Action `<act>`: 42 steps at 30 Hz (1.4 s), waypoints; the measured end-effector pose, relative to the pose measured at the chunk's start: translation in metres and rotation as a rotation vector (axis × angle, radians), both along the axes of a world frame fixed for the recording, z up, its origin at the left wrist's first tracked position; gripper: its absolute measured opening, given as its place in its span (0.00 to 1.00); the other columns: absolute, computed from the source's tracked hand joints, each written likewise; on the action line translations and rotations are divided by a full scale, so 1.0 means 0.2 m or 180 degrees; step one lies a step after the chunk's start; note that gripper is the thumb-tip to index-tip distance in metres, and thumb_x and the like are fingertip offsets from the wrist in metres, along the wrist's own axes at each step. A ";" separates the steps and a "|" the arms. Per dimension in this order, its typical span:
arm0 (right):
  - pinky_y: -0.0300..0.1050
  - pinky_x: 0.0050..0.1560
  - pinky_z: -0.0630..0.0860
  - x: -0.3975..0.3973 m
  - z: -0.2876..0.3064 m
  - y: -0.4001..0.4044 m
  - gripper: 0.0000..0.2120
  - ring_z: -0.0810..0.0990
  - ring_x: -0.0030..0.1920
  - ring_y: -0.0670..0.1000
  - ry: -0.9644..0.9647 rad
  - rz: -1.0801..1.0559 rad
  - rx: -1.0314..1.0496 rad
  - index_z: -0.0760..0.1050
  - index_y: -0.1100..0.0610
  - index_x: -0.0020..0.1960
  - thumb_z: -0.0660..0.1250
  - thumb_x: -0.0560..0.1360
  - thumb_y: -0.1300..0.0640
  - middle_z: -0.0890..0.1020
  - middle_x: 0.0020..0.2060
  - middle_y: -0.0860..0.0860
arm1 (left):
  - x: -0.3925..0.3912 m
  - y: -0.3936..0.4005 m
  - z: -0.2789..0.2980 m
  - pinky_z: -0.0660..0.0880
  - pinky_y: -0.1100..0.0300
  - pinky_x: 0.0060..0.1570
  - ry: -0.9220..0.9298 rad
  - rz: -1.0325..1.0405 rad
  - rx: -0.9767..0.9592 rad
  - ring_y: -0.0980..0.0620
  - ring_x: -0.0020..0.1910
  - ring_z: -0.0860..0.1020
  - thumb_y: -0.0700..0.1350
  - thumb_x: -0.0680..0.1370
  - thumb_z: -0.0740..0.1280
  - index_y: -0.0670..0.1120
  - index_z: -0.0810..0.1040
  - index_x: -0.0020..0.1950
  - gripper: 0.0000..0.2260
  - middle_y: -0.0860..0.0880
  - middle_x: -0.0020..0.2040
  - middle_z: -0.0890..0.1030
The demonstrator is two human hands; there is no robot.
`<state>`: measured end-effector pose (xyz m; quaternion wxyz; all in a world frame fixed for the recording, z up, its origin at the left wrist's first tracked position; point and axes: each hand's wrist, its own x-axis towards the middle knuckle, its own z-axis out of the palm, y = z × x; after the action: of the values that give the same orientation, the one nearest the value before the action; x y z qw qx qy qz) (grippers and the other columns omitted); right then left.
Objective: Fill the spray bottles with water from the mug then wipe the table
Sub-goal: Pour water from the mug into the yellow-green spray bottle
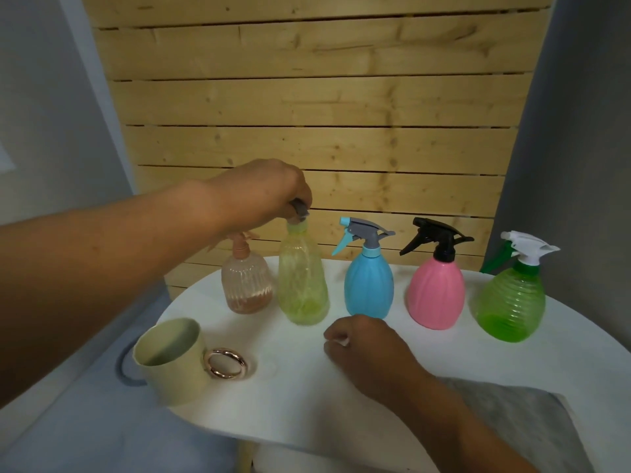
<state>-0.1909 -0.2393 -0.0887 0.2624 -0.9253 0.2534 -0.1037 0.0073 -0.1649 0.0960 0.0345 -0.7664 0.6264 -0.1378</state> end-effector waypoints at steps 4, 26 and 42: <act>0.44 0.54 0.78 0.00 0.14 0.04 0.12 0.80 0.52 0.47 -0.0291 -0.0295 0.0028 0.80 0.47 0.62 0.65 0.81 0.49 0.83 0.54 0.45 | -0.13 0.11 0.07 0.80 0.51 0.44 0.0062 0.0064 0.0094 0.47 0.48 0.80 0.44 0.80 0.70 0.47 0.84 0.56 0.06 0.48 0.55 0.80; 0.48 0.39 0.74 -0.27 0.37 0.78 0.17 0.73 0.33 0.46 -0.1347 0.0290 0.1423 0.81 0.58 0.46 0.75 0.72 0.43 0.82 0.34 0.49 | -0.87 1.20 -0.27 0.76 0.61 0.49 0.1647 0.0479 -0.1724 0.62 0.53 0.75 0.61 0.70 0.78 0.66 0.64 0.68 0.33 0.71 0.59 0.67; 0.47 0.48 0.84 -0.44 0.23 1.08 0.21 0.86 0.47 0.51 -0.1562 0.0238 0.2247 0.81 0.53 0.55 0.83 0.66 0.52 0.86 0.46 0.51 | -1.08 1.51 -1.01 0.78 0.65 0.50 0.3963 0.1368 -0.1872 0.61 0.58 0.78 0.54 0.62 0.85 0.68 0.63 0.62 0.39 0.62 0.61 0.75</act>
<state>-0.2783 -0.0226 -0.0436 0.6189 -0.7353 0.1698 -0.2180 -0.2078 0.1362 -0.1061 -0.5103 -0.7867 0.3023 0.1714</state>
